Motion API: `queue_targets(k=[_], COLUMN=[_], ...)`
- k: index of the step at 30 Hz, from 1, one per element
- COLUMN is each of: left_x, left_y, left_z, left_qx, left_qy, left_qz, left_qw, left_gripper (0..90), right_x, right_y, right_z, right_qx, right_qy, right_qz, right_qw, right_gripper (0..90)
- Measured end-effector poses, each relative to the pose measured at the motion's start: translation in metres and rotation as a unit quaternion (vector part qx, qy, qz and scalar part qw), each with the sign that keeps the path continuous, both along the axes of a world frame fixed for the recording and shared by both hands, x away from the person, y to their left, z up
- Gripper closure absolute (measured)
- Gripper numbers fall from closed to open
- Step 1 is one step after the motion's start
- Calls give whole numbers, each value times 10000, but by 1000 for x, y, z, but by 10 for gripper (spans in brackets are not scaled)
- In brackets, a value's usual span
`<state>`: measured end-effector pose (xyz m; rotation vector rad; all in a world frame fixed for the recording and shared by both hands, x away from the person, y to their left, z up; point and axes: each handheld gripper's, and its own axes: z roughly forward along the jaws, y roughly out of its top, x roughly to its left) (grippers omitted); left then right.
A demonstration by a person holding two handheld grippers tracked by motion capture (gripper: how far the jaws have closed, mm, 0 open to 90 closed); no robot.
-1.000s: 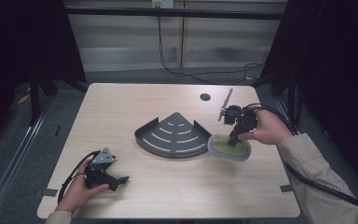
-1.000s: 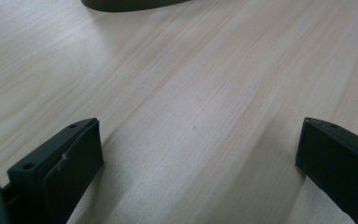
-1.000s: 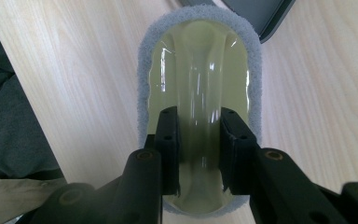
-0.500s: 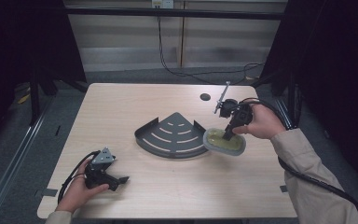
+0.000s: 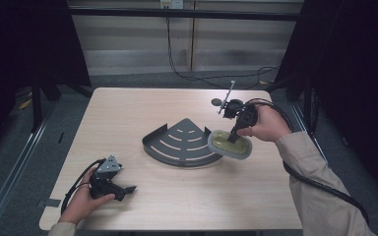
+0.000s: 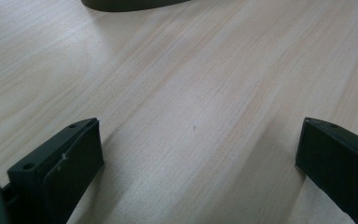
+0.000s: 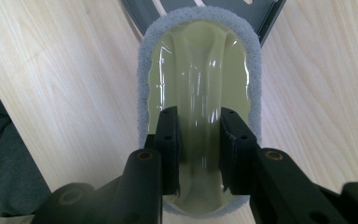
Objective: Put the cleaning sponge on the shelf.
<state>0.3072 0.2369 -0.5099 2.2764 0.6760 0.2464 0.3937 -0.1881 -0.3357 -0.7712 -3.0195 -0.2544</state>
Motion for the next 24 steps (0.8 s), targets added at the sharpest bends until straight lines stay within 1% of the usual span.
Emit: queue_targets(k=[5, 6, 8, 9, 12, 16, 17, 19, 24], left_x=[0, 0, 0, 0, 0, 0, 0, 0, 0], left_y=[0, 0, 0, 0, 0, 0, 0, 0, 0], left_z=[0, 0, 0, 0, 0, 0, 0, 0, 0], left_qx=[0, -2, -2, -1, -2, 0, 0, 1, -3], left_qy=[1, 1, 1, 1, 2, 1, 1, 2, 1], left_qz=[0, 2, 2, 1, 1, 0, -1, -1, 1], left_qw=[10000, 10000, 10000, 10000, 10000, 10000, 10000, 10000, 10000], left_gripper=[1, 1, 1, 1, 1, 1, 1, 1, 1], right_x=[5, 6, 8, 8, 11, 14, 15, 16, 21], right_y=[3, 4, 5, 6, 9, 13, 14, 16, 20], right_z=[-1, -2, -2, -3, -3, -4, -4, -4, -4], right_qx=[-14, 21, 5, 43, 51, 62, 78, 84, 129], right_qy=[-15, -2, -53, -67, -35, -68, -80, -48, -64], right_qz=[-84, -138, -209, -257, -306, -362, -417, -447, -574], right_qw=[10000, 9999, 9998, 9996, 9995, 9993, 9991, 9990, 9982], right_gripper=[713, 713, 713, 713, 713, 713, 713, 713, 713])
